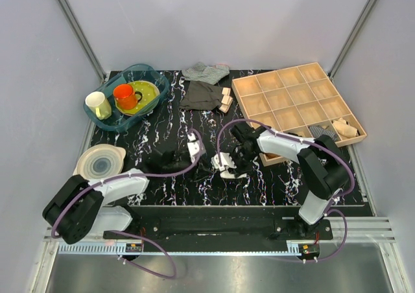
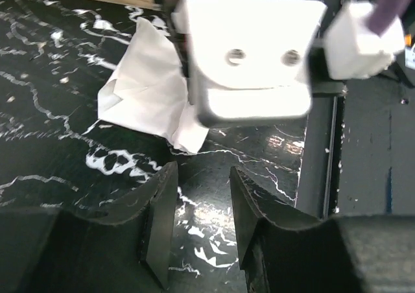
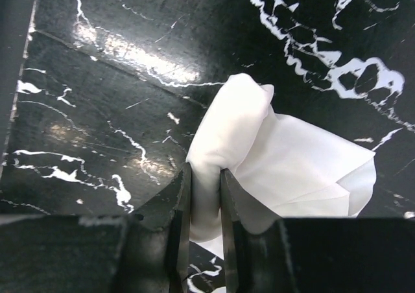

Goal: Roll the underwear
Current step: Roll the underwear to the center of the board.

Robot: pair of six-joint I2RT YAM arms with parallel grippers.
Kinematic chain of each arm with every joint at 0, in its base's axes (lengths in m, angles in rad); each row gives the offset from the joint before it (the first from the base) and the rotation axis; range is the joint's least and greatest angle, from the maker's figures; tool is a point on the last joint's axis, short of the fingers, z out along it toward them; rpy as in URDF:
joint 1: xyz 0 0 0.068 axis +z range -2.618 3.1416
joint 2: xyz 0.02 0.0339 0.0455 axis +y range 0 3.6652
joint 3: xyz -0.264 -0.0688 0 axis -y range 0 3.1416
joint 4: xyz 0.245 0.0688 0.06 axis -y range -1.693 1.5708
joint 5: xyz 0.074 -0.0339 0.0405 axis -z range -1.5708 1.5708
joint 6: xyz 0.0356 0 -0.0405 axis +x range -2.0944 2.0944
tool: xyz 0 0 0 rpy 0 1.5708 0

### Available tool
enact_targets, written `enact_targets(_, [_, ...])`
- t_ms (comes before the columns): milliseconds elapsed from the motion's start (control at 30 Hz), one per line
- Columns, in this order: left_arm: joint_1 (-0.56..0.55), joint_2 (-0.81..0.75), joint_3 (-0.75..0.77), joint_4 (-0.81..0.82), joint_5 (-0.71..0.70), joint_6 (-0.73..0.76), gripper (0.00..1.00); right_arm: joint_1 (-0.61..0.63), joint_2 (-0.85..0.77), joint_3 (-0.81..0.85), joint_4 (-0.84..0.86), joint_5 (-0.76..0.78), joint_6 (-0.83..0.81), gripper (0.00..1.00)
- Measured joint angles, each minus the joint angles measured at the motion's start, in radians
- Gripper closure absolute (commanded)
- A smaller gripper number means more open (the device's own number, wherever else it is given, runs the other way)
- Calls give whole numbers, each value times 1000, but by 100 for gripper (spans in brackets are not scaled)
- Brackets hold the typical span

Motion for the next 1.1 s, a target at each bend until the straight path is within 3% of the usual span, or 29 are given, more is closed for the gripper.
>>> enact_targets(233, [-196, 104, 34, -14, -92, 192, 58, -24, -34, -26, -43, -25, 84, 82])
enact_targets(500, [-336, 147, 64, -51, -289, 317, 53, -72, -37, -40, -69, -34, 140, 82])
enact_targets(900, [-416, 299, 243, -154, -472, 478, 52, -150, -37, -57, -111, -47, 158, 82])
enact_targets(1100, [-438, 309, 252, -142, -555, 488, 52, -168, -37, -58, -129, -50, 158, 82])
